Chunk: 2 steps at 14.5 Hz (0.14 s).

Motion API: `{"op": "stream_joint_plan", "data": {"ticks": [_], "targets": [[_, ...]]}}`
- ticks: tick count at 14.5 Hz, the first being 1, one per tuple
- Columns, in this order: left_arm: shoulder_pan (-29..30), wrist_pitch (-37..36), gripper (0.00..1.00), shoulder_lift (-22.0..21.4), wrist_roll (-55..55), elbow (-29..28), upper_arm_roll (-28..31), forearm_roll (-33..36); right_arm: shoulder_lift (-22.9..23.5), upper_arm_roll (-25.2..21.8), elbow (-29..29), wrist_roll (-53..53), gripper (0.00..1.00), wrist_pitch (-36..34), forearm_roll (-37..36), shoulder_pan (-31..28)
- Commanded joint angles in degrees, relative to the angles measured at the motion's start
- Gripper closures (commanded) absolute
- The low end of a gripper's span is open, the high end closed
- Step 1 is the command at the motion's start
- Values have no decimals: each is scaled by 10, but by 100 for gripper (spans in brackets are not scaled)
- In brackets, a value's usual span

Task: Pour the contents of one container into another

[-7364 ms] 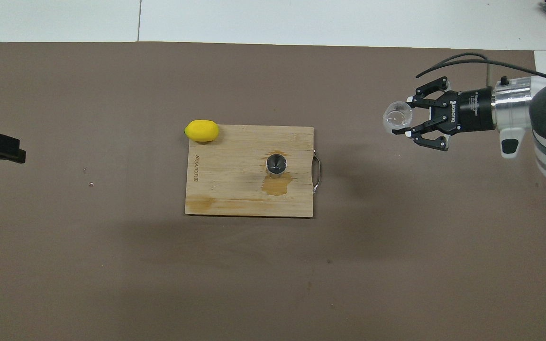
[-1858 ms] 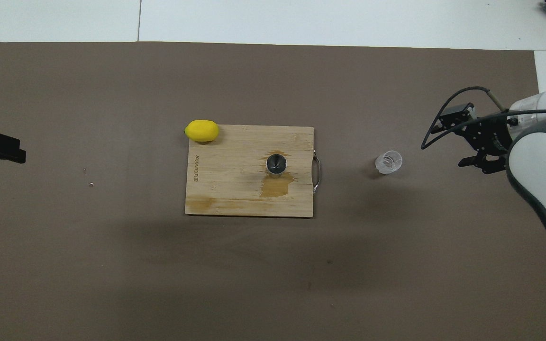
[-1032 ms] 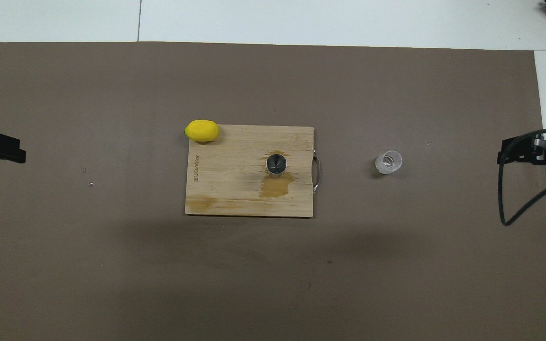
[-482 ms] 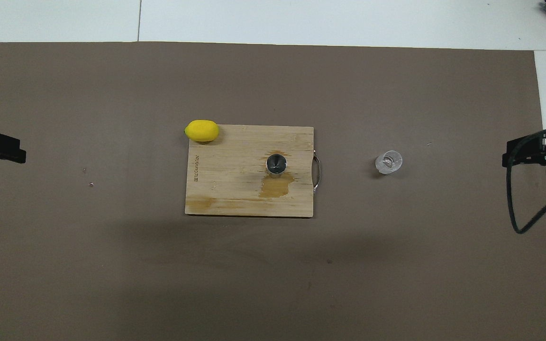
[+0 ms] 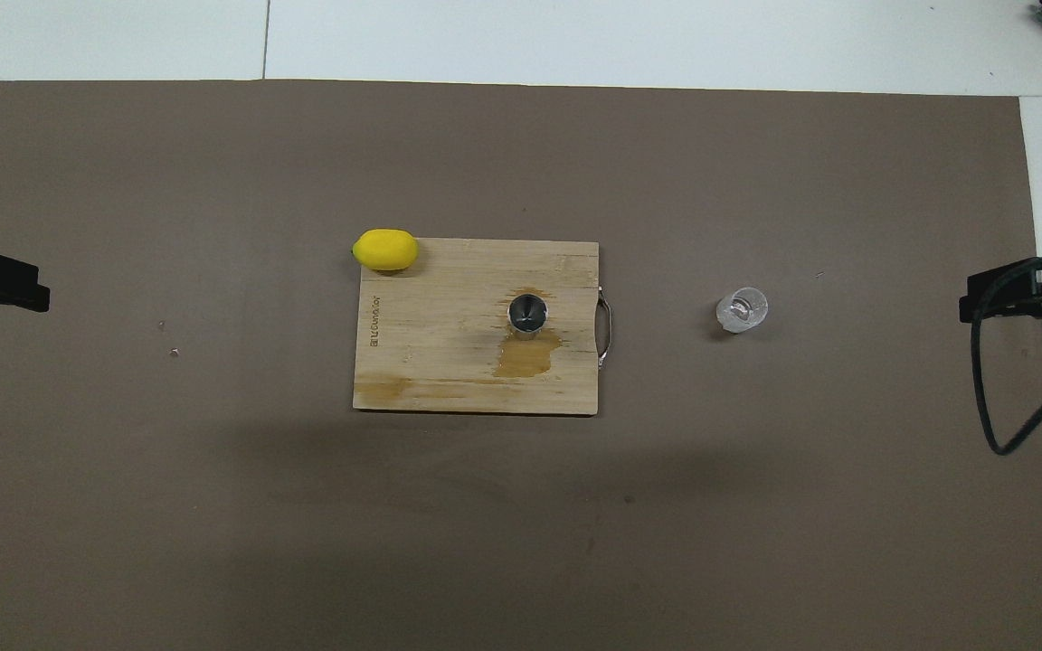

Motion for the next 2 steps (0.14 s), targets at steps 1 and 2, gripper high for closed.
{"op": "stream_joint_plan", "data": {"ticks": [1,2], "targets": [[8,0,0,-13,-4,-14,-8,11,-1,-5,-1,-14,0,-3,-6,4],[8,0,0,-14,-3,-14,-8,11,-1,-5,-1,-14,0,-2,-6,4]]}}
